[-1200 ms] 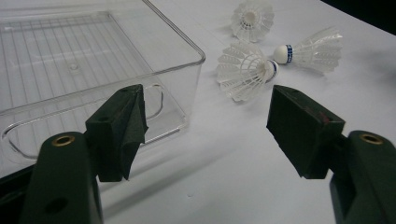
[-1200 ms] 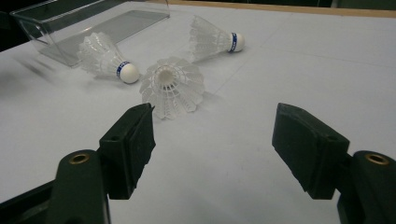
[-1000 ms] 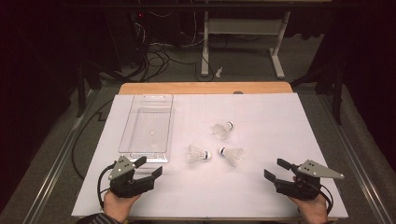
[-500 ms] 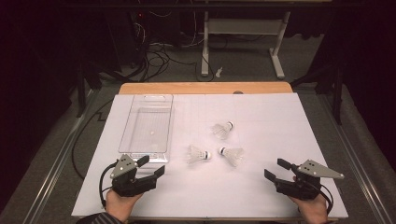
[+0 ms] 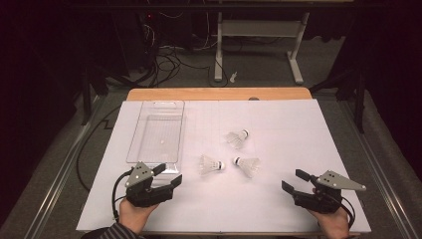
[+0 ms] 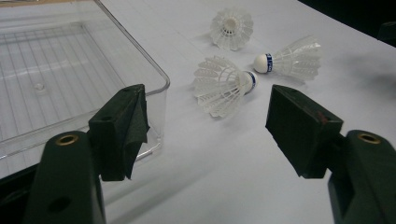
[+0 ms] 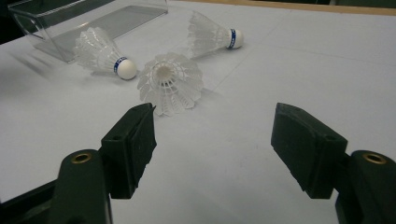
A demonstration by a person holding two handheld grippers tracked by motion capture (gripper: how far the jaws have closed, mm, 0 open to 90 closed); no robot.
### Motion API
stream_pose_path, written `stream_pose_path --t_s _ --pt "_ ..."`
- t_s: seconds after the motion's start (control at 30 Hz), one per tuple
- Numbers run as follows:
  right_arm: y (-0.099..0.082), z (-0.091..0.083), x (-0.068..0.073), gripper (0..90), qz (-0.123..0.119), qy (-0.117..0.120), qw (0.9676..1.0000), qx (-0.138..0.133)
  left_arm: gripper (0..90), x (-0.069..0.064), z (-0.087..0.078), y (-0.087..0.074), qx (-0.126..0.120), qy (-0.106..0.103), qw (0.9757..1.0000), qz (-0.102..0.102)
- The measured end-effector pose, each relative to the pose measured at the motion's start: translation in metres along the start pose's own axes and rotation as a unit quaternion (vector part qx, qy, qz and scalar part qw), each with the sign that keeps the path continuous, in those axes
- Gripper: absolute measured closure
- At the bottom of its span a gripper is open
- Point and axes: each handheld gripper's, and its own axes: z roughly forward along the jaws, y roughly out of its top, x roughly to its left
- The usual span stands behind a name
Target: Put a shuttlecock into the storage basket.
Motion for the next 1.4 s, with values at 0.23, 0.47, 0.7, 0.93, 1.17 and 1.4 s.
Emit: stream_pose_path --t_s 0.23,0.47,0.7,0.93,1.17,1.4 --pt "0.0 0.0 0.0 31.0 -0.001 -0.001 1.0 0.0 30.7 0.0 0.002 0.001 0.002 -0.003 1.0 -0.003" --pt "0.0 0.0 0.0 31.0 -0.002 -0.002 1.0 0.003 30.6 -0.002 0.004 0.004 0.003 -0.002 1.0 -0.003" --pt "-0.001 0.001 0.0 31.0 -0.003 -0.001 1.0 0.007 30.3 -0.004 0.008 0.007 0.004 -0.004 1.0 -0.003" --pt "-0.001 0.001 -0.001 30.8 -0.003 0.0 1.0 0.008 30.4 -0.004 0.011 0.01 0.003 -0.006 1.0 -0.007" --pt "-0.001 0.001 0.0 30.8 -0.003 0.0 1.0 0.007 30.9 -0.008 0.016 0.015 0.003 -0.01 0.9999 -0.005" --pt "0.0 0.0 0.0 30.5 -0.003 0.001 1.0 0.004 32.8 -0.011 0.021 0.02 0.018 -0.016 0.9997 0.001"
